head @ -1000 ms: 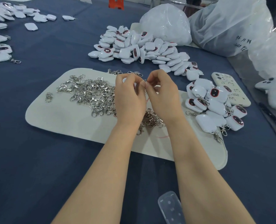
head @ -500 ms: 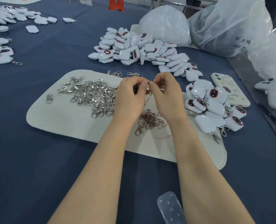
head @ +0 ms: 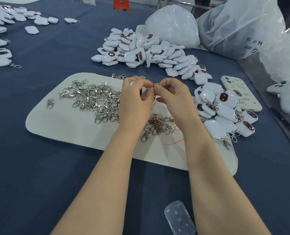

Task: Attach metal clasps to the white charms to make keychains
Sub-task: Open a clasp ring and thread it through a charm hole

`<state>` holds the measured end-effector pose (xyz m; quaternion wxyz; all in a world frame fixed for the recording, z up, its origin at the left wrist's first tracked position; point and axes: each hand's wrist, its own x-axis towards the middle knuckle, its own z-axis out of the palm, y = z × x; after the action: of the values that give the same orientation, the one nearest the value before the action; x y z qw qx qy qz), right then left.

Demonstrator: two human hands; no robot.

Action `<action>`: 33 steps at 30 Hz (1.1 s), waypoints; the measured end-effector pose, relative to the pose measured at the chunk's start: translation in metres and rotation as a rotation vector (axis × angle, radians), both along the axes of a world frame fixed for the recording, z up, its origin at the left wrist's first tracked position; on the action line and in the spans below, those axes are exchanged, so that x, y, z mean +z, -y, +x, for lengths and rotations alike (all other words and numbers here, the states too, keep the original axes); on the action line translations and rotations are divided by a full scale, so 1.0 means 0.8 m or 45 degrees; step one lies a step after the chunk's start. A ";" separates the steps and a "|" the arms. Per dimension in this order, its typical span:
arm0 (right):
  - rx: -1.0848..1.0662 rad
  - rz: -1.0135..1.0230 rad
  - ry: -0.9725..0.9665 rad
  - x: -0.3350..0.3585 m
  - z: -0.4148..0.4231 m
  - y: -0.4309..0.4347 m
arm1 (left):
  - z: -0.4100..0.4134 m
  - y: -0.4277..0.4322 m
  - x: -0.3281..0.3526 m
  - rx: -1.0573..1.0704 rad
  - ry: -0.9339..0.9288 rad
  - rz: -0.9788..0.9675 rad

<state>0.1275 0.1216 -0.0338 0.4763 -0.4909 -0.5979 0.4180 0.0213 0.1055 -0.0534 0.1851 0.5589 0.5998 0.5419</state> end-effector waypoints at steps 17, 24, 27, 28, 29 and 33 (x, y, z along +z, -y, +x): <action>-0.089 0.275 0.359 0.000 -0.008 -0.002 | 0.007 0.006 -0.002 0.130 -0.203 0.040; -0.085 0.192 0.217 0.005 -0.005 -0.004 | 0.008 0.001 -0.005 0.101 -0.092 0.053; -0.102 0.144 0.164 0.006 -0.004 -0.005 | 0.006 0.000 -0.006 0.061 -0.060 0.022; -0.108 0.133 0.167 0.006 -0.004 -0.005 | 0.006 0.000 -0.006 0.057 -0.056 0.024; -0.110 0.125 0.175 0.006 -0.003 -0.006 | 0.006 0.000 -0.005 0.056 -0.055 0.027; -0.101 0.172 0.288 0.005 -0.002 -0.008 | 0.006 0.001 -0.002 0.068 -0.074 0.029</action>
<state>0.1260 0.1280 -0.0296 0.4538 -0.5250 -0.6547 0.2997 0.0261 0.1047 -0.0551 0.1466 0.5604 0.6133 0.5370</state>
